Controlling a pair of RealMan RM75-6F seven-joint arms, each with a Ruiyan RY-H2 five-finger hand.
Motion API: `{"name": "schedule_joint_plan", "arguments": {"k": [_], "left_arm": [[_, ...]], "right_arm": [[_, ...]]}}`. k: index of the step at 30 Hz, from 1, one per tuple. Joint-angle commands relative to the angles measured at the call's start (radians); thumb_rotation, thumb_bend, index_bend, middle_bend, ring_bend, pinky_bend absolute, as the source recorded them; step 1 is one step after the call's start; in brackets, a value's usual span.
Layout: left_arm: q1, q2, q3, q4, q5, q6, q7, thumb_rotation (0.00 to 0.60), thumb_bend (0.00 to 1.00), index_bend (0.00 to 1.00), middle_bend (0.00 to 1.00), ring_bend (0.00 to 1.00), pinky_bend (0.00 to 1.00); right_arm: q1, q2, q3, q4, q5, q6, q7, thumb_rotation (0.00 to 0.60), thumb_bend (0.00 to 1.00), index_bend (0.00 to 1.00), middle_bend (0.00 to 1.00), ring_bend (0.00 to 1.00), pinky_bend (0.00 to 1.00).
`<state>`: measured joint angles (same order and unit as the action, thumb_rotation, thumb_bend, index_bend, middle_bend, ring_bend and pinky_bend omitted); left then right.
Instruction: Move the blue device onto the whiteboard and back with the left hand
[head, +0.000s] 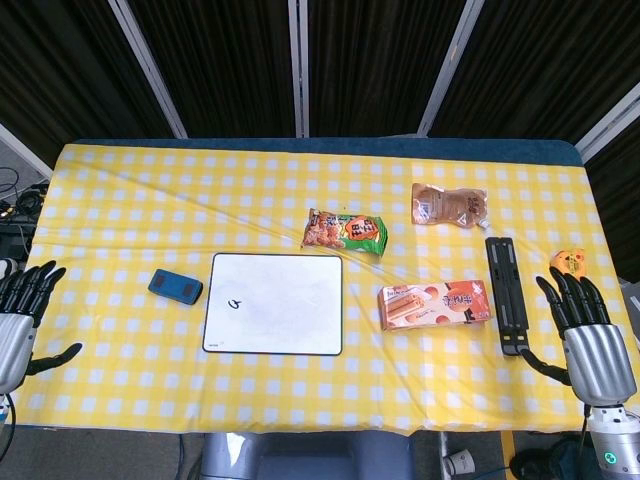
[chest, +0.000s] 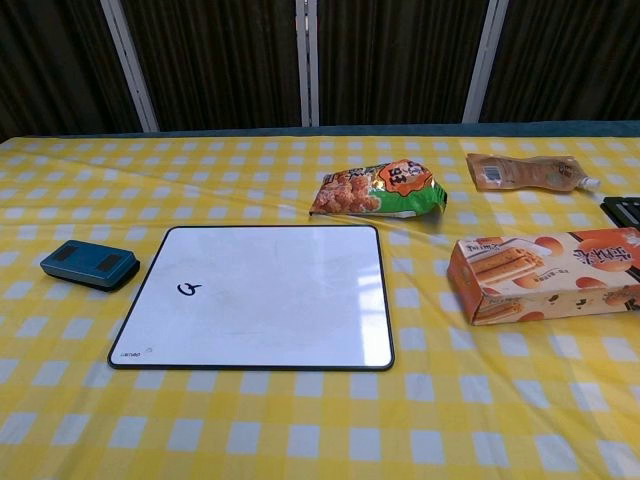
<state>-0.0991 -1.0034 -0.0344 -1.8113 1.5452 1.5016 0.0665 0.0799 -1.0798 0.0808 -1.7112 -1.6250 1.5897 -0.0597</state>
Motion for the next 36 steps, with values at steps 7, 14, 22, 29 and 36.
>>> {"name": "schedule_joint_plan", "arguments": {"k": [7, 14, 22, 29, 36], "left_arm": [[-0.034, -0.010, -0.020, 0.027, -0.050, -0.063, -0.028, 0.600, 0.00, 0.00, 0.00, 0.00, 0.00], [-0.169, -0.082, -0.057, 0.141, -0.118, -0.281, -0.057, 0.600, 0.00, 0.00, 0.00, 0.00, 0.00], [-0.360, -0.311, -0.076, 0.446, -0.178, -0.530, 0.052, 0.600, 0.00, 0.00, 0.00, 0.05, 0.11], [-0.438, -0.395, -0.047, 0.593, -0.092, -0.586, -0.040, 0.600, 0.03, 0.08, 0.11, 0.21, 0.28], [-0.486, -0.461, -0.033, 0.701, -0.055, -0.601, -0.115, 0.600, 0.10, 0.13, 0.14, 0.25, 0.31]], "right_arm": [[-0.002, 0.002, -0.002, -0.002, 0.008, -0.005, -0.001, 0.600, 0.00, 0.00, 0.00, 0.00, 0.00], [0.009, -0.005, 0.006, 0.000, 0.028, -0.026, -0.015, 0.600, 0.00, 0.00, 0.00, 0.00, 0.00], [0.039, -0.033, 0.019, 0.033, 0.100, -0.104, -0.039, 0.600, 0.00, 0.00, 0.00, 0.00, 0.00], [0.053, -0.048, 0.034, 0.061, 0.143, -0.131, -0.043, 0.600, 0.00, 0.00, 0.00, 0.00, 0.00], [0.054, -0.053, 0.038, 0.073, 0.162, -0.134, -0.050, 0.600, 0.00, 0.00, 0.00, 0.00, 0.00]]}}
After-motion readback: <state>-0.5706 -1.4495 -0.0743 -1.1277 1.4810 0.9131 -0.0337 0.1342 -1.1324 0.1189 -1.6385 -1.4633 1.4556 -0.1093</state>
